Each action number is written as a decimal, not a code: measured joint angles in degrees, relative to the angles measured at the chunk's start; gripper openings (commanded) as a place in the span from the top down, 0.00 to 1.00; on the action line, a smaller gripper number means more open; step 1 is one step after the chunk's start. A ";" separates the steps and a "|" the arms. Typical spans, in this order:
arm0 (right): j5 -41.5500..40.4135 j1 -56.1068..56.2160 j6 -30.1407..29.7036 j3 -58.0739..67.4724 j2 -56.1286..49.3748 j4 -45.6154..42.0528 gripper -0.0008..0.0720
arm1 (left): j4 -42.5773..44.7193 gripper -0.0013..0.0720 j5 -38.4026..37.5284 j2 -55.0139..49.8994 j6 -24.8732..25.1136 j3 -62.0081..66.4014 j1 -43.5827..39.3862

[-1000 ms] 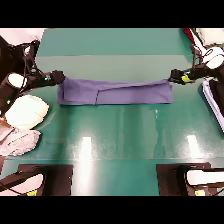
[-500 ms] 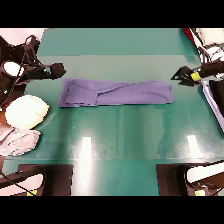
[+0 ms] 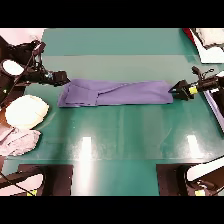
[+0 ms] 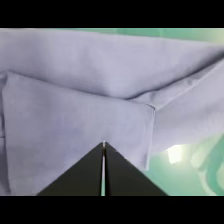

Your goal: Fold the shirts.

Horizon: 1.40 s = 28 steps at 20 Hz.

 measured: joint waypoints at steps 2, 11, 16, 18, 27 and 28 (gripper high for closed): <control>-0.96 0.74 -0.68 -0.24 -0.61 0.81 0.25 | -0.02 0.94 -0.68 0.00 0.02 0.00 0.00; -6.36 4.98 -5.97 -0.15 0.68 1.55 0.97 | -0.09 0.95 -0.17 -0.28 -1.33 0.09 -3.23; -3.04 7.54 -6.73 6.43 5.31 7.80 0.97 | -0.13 0.95 3.08 -7.78 -3.13 6.03 -11.54; -1.62 10.16 -5.18 10.64 7.17 9.31 0.97 | -0.13 0.95 3.02 -13.49 -4.02 11.26 -14.95; -0.96 26.21 0.55 27.45 10.03 11.10 0.97 | 0.50 0.95 -0.85 -35.45 -9.20 31.21 -22.73; -1.55 27.65 0.90 28.41 10.10 11.21 0.97 | 0.96 0.95 -1.14 -36.24 -9.51 31.93 -22.93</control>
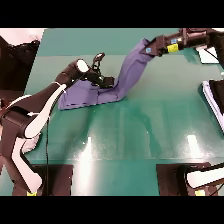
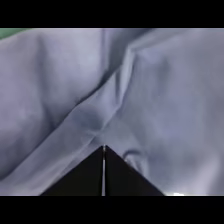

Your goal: Fold the shirts.

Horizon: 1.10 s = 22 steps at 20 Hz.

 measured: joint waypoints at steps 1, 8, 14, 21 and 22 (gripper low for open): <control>-0.31 1.18 0.11 0.61 0.00 -0.02 0.97 | 0.61 0.95 -0.37 -0.59 -0.22 0.44 -0.17; -3.15 7.06 1.11 2.19 0.02 -0.07 0.97 | 3.85 0.95 -2.38 -1.88 -0.85 2.19 -0.26; -6.34 10.54 0.87 2.32 0.00 0.02 0.97 | 7.54 0.95 -6.64 4.42 -0.90 6.97 4.87; -14.40 17.16 -1.22 2.36 -3.06 0.07 0.97 | 16.00 0.95 -17.18 19.45 0.31 10.56 16.46; -15.82 18.32 -1.77 2.36 -4.22 0.07 0.96 | 16.94 0.95 -18.45 21.70 0.70 10.71 17.97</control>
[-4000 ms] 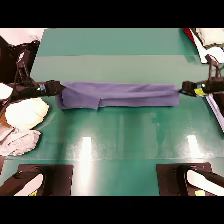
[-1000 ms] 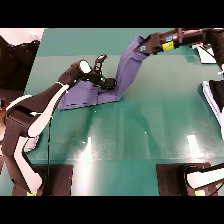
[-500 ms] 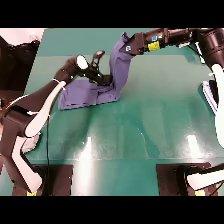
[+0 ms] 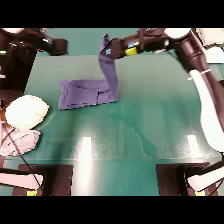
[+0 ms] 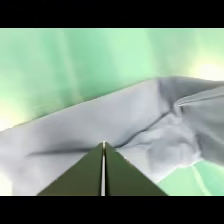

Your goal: Fold the shirts.

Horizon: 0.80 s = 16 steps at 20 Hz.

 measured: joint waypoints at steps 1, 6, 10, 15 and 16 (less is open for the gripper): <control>-1.57 1.31 -0.79 0.00 -1.38 -0.02 0.96 | 0.72 0.94 -1.29 1.99 0.33 0.09 1.36; -11.13 9.11 -7.04 0.59 -8.94 0.07 0.96 | 2.64 0.94 -4.55 8.48 1.09 0.26 5.03; -18.45 15.50 -9.51 4.87 -15.93 1.22 0.27 | 3.45 0.94 -6.80 10.01 1.27 0.26 5.86; -23.30 18.32 -10.49 4.26 -18.75 8.22 0.17 | 3.63 0.94 -8.94 10.47 1.38 0.28 6.10; -21.75 17.59 -10.56 3.48 -18.10 8.02 0.17 | 3.61 0.94 -9.27 10.47 1.40 0.26 6.10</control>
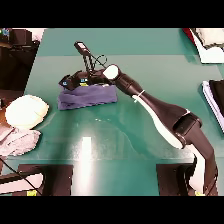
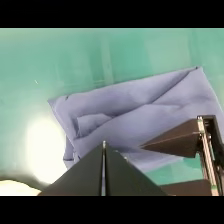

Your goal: Fold the shirts.

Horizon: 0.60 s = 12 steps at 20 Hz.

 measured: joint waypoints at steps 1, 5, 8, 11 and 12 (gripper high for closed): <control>1.70 -1.31 -0.09 -1.11 1.22 -0.81 0.17 | 0.04 0.94 -0.46 0.04 0.02 0.00 0.00; 11.34 -10.49 1.14 -8.48 7.26 -5.49 0.17 | 0.11 0.94 -1.51 0.07 0.02 -0.04 0.02; 17.11 -19.37 5.53 -15.39 10.45 -8.79 0.16 | 0.09 0.94 -1.75 -0.33 0.02 -0.07 0.07; 22.05 -26.08 8.02 -19.91 10.29 -9.22 0.09 | -0.48 0.94 -1.92 -1.11 0.02 -0.15 0.07; 23.54 -27.71 8.79 -20.63 9.29 -8.59 0.09 | -0.72 0.94 -1.95 -1.44 0.02 -0.17 0.07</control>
